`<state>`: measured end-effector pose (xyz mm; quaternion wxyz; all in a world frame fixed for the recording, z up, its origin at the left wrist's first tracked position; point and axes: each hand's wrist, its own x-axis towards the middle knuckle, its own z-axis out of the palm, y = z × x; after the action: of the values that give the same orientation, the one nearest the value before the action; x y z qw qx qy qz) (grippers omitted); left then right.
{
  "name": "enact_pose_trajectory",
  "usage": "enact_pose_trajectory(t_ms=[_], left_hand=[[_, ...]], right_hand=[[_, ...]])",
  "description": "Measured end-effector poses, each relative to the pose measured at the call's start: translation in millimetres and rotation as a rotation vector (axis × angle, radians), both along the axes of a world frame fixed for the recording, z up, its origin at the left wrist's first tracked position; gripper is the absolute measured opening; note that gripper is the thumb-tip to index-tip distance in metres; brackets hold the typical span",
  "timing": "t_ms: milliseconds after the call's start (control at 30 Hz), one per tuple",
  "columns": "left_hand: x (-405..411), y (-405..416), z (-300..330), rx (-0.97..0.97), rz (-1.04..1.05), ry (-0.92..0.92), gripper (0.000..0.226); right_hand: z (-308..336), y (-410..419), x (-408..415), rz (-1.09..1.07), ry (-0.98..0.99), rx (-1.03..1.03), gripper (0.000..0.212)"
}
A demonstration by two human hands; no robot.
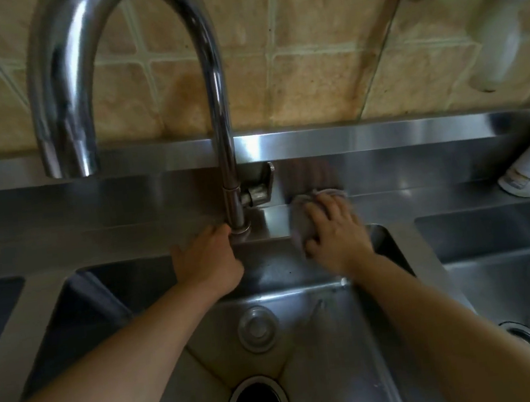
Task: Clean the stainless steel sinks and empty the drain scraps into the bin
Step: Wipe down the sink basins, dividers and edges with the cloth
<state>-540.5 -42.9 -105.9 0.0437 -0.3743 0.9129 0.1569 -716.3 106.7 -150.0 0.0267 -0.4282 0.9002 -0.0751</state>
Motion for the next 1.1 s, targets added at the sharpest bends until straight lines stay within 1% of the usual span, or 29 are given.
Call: enact_pose_trajectory(t_ms=[67, 100, 133, 200, 233, 300, 367, 400, 433, 467, 500, 533, 600, 633, 700, 800, 900, 967, 1033, 1100], left_hand=[[-3.4, 7.5, 0.4, -0.037, 0.006, -0.016, 0.046], [-5.1, 11.8, 1.2, -0.047, 0.016, 0.006, 0.045], [-6.4, 15.9, 1.9, -0.059, 0.019, 0.050, 0.044], [-9.1, 23.5, 3.0, -0.083, -0.019, 0.164, 0.044], [-12.6, 27.9, 3.4, -0.079, -0.063, 0.210, 0.043], [-20.0, 33.9, 4.8, -0.054, -0.140, 0.259, 0.039], [-30.2, 39.9, 4.6, -0.032, -0.160, 0.263, 0.038], [-35.8, 43.4, 3.3, -0.028, -0.163, 0.252, 0.037], [-41.5, 46.5, 1.3, -0.030, -0.167, 0.237, 0.036], [-45.0, 48.4, -0.5, -0.029, -0.167, 0.223, 0.034], [-49.2, 51.5, -2.1, -0.023, -0.166, 0.206, 0.032], [-54.7, 54.4, -4.0, -0.026, -0.172, 0.191, 0.033], [-69.4, 61.1, -7.4, -0.052, -0.200, 0.160, 0.043], [-77.1, 65.5, -7.0, -0.069, -0.213, 0.145, 0.050], [-93.9, 73.9, -6.3, -0.097, -0.241, 0.119, 0.059], [-111.5, 82.5, -6.5, -0.126, -0.240, 0.065, 0.055], [-118.2, 82.4, -7.6, -0.152, -0.219, 0.080, 0.046], [-119.3, 81.8, -9.2, -0.136, -0.232, 0.102, 0.046], [-120.0, 80.4, -10.4, -0.128, -0.247, 0.111, 0.048], [-118.8, 80.4, -10.9, -0.110, -0.259, 0.110, 0.051]], right_hand=[[7.3, 37.8, -32.6, -0.199, -0.080, 0.032, 0.073], [11.5, 49.3, -45.5, -0.269, -0.124, 0.053, 0.070], [14.4, 53.3, -51.2, -0.315, -0.150, 0.077, 0.068], [14.4, 38.7, -41.6, -0.340, -0.133, 0.100, 0.066], [14.6, 27.7, -29.1, -0.318, -0.108, 0.108, 0.067], [10.0, 3.0, 1.9, -0.154, -0.031, 0.140, 0.071], [6.3, -13.6, 24.1, 0.034, -0.006, 0.108, 0.071], [6.7, -16.1, 27.5, 0.091, -0.014, 0.095, 0.068], [7.9, -15.5, 24.3, 0.114, -0.028, 0.086, 0.069], [10.4, -12.3, 18.0, 0.102, -0.044, 0.068, 0.078], [12.2, -3.5, 8.4, 0.053, -0.062, 0.051, 0.087], [12.0, 7.6, -6.7, -0.034, -0.072, 0.028, 0.089], [12.7, 35.7, -43.9, -0.236, -0.093, 0.041, 0.072], [13.8, 48.9, -60.0, -0.293, -0.110, 0.064, 0.064], [14.7, 69.4, -85.6, -0.354, -0.106, 0.079, 0.060], [12.2, 100.0, -122.7, -0.515, -0.090, 0.091, 0.061], [14.1, 138.7, -164.4, -0.672, -0.099, 0.140, 0.065], [15.8, 153.2, -182.0, -0.762, -0.097, 0.133, 0.066], [14.6, 147.2, -183.5, -0.793, -0.088, 0.118, 0.066], [13.7, 128.2, -166.9, -0.770, -0.091, 0.146, 0.067]])
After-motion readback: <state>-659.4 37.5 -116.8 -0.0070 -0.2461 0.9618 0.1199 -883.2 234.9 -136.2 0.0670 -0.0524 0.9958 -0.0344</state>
